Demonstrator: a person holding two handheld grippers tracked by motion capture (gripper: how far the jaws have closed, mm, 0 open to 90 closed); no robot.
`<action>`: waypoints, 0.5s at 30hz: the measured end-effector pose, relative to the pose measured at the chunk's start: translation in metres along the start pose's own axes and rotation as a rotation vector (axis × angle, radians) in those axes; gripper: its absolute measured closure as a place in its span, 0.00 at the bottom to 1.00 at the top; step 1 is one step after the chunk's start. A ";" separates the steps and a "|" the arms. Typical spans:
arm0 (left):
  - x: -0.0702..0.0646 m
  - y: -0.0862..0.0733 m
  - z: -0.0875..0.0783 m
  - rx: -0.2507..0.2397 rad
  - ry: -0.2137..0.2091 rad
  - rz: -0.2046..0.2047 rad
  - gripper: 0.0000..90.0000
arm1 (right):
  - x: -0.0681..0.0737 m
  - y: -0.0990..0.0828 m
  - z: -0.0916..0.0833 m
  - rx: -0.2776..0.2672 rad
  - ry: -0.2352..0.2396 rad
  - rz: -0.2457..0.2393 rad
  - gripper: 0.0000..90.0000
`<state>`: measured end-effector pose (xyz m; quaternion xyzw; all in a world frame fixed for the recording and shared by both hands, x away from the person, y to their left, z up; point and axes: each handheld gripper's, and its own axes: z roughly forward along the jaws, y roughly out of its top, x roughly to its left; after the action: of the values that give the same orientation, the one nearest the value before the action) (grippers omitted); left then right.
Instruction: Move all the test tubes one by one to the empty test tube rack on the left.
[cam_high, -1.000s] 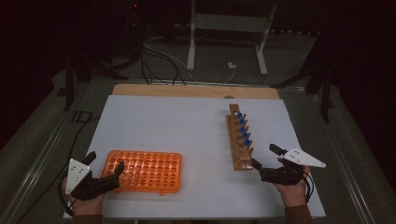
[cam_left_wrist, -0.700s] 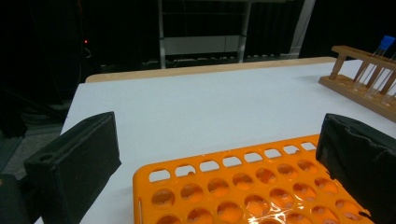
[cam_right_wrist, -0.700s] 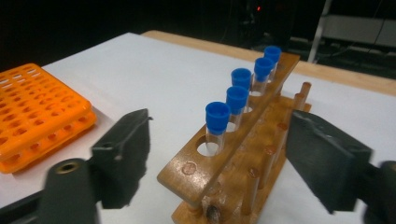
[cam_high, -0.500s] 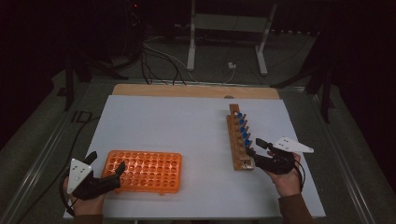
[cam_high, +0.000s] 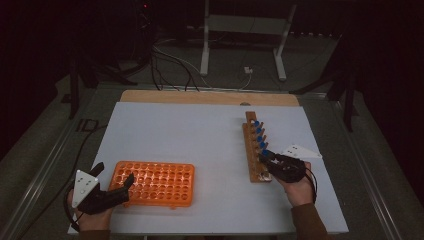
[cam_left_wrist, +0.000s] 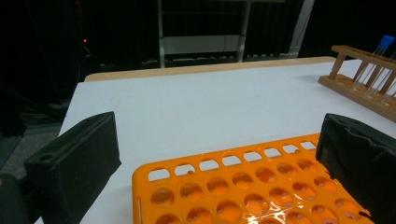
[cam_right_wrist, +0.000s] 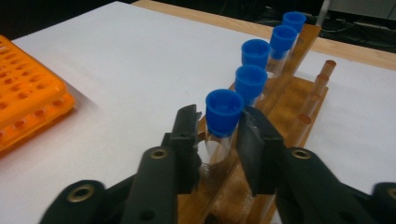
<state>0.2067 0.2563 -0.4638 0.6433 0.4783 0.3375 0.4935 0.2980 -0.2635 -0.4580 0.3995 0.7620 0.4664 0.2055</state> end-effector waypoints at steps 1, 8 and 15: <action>0.000 0.000 0.000 0.000 -0.001 -0.002 0.00 | 0.000 0.000 0.000 0.000 0.001 -0.001 0.80; -0.001 0.000 0.001 0.003 -0.007 0.001 0.00 | 0.002 -0.002 0.007 0.020 -0.004 -0.002 0.85; -0.003 0.000 0.001 0.007 -0.008 0.010 0.00 | 0.005 0.002 0.005 0.018 -0.008 -0.015 0.86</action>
<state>0.2068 0.2528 -0.4638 0.6487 0.4742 0.3359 0.4915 0.2997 -0.2560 -0.4583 0.3976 0.7683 0.4563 0.2084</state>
